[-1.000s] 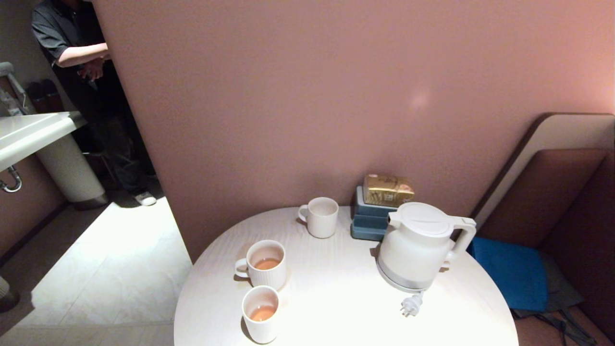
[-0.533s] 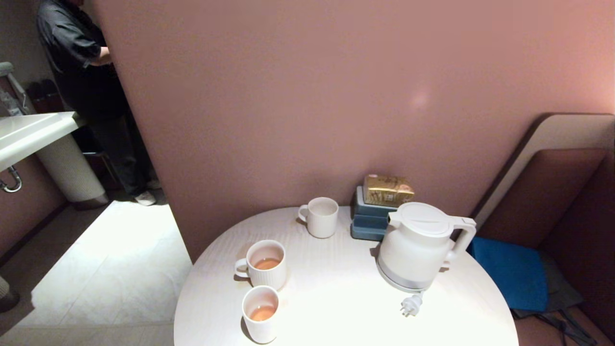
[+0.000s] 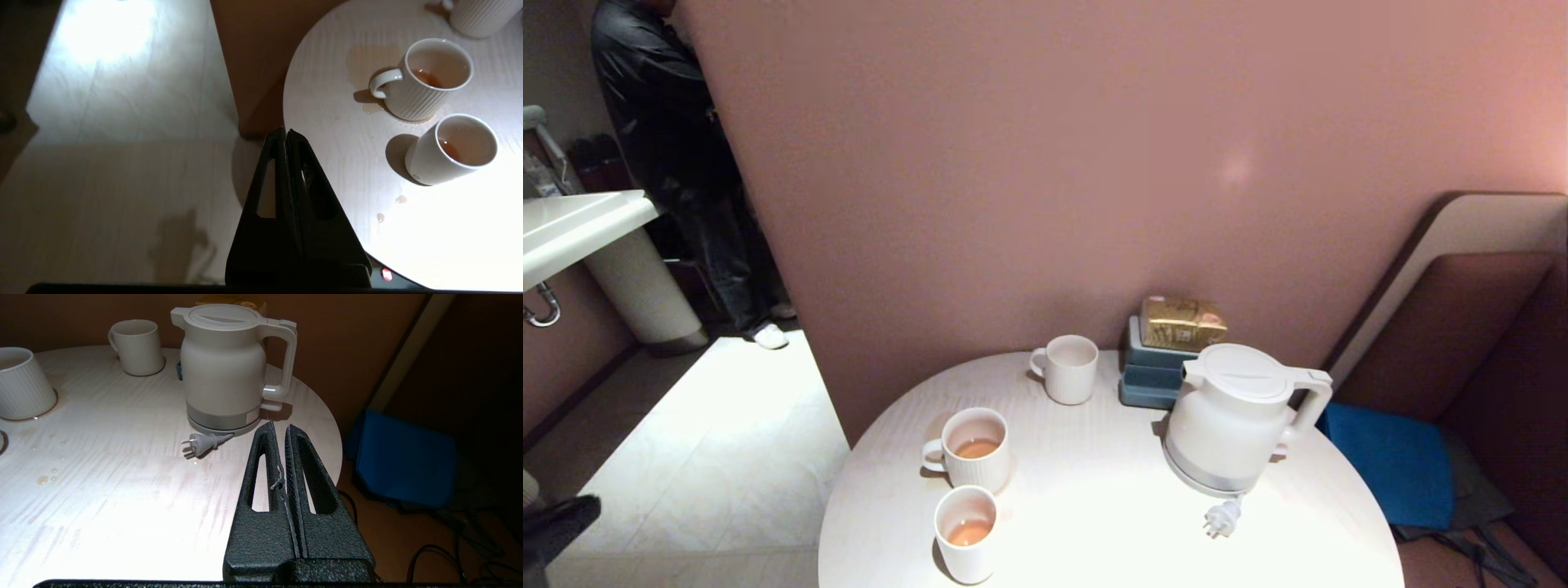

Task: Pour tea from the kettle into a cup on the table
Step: Pick up the cup

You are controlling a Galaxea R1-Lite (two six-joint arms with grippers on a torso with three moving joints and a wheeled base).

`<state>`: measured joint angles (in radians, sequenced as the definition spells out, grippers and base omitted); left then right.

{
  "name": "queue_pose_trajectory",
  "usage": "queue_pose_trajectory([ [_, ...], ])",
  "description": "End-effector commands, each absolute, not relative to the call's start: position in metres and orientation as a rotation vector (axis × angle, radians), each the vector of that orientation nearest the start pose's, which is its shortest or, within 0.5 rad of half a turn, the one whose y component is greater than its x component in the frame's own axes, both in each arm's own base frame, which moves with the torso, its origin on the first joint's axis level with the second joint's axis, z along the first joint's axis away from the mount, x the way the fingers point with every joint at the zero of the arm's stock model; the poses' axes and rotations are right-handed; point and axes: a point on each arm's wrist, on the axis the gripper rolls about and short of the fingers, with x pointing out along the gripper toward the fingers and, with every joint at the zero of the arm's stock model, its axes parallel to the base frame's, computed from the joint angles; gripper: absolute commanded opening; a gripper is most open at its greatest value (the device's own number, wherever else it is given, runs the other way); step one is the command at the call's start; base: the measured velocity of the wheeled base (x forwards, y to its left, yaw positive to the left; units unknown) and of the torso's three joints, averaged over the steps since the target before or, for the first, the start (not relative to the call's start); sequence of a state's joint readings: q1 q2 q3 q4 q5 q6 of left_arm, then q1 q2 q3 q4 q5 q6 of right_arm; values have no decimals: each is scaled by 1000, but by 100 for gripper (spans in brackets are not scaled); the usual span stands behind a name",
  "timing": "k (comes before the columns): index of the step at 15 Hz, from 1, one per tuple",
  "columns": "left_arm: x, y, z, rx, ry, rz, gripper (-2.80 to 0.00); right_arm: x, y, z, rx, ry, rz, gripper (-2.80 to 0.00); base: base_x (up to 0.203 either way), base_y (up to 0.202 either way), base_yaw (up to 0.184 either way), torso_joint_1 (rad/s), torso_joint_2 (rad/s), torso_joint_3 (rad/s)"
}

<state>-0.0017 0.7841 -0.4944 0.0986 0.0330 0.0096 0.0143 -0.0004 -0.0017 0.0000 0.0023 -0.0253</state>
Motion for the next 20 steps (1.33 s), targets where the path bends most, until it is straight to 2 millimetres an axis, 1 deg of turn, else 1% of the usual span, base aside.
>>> queue_pose_trajectory([
  [1,136,0,204,19,562,22,-280,-23,0,76,-26,-2,18,-280,0,0,0,0,0,0],
  [2,147,0,212,19,564,17,-280,-23,0,76,-26,-1,18,-280,0,0,0,0,0,0],
  [3,149,-1,213,20,573,11,-280,-23,0,76,-26,-2,18,-280,0,0,0,0,0,0],
  [4,146,-1,210,21,584,8,-280,-23,0,76,-26,-2,17,-280,0,0,0,0,0,0],
  [6,146,-4,210,28,580,-12,-280,-23,0,76,-26,-2,18,-280,0,0,0,0,0,0],
  [11,153,-9,211,23,541,-35,-280,-23,0,76,-26,-2,18,-280,0,0,0,0,0,0],
  [16,153,-13,210,-19,541,-49,-280,-23,0,76,-26,-2,18,-280,0,0,0,0,0,0],
  [20,152,-15,211,-20,536,-62,-280,-23,0,76,-26,-2,17,-280,0,0,0,0,0,0],
])
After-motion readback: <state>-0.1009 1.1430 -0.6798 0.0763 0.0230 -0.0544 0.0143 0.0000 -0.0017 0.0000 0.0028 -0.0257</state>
